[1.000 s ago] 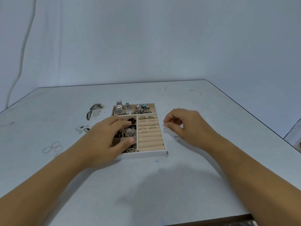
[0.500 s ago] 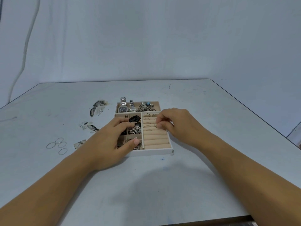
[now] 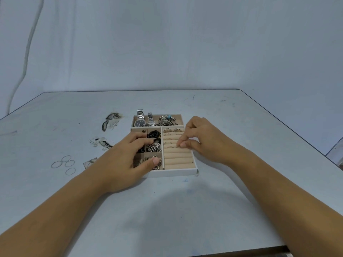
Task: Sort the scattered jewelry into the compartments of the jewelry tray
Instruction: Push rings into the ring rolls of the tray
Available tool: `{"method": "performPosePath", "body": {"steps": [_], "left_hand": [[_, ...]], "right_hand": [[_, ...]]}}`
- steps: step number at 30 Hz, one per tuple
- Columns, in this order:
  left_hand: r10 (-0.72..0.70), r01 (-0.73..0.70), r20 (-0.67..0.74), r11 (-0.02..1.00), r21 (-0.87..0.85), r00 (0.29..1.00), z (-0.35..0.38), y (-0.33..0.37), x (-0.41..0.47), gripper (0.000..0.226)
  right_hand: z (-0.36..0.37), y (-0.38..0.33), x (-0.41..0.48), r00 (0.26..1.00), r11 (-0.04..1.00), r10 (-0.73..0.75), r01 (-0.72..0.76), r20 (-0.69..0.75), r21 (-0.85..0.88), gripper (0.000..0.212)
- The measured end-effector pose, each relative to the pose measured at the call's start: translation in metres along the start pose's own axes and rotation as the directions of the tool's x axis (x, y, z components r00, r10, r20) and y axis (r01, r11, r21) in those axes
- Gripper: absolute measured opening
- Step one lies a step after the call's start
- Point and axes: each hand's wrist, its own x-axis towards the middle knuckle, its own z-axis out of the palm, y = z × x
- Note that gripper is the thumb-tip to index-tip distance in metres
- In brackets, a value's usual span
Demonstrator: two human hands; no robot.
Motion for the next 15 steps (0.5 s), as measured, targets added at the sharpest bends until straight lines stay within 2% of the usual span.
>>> {"method": "performPosePath", "body": {"steps": [3, 5, 8, 15], "left_hand": [[0.006, -0.006, 0.007, 1.0, 0.003, 1.0, 0.0, -0.001, 0.0, 0.078], [0.01, -0.01, 0.009, 1.0, 0.002, 1.0, 0.001, -0.002, 0.001, 0.078], [0.013, -0.013, 0.011, 1.0, 0.007, 1.0, 0.001, -0.003, 0.001, 0.077], [0.008, -0.008, 0.007, 1.0, 0.011, 1.0, 0.0, -0.001, 0.0, 0.078]], "right_hand": [[-0.025, 0.012, -0.011, 0.992, 0.992, 0.124, -0.124, 0.007, 0.022, 0.014], [-0.039, 0.022, -0.022, 0.971, 0.974, 0.226, -0.227, 0.084, 0.002, 0.013], [-0.044, 0.029, -0.033, 0.92, 0.941, 0.337, -0.338, 0.199, -0.032, 0.024], [-0.035, 0.023, -0.028, 0.9, 0.937, 0.349, -0.338, 0.259, -0.09, 0.008]]}}
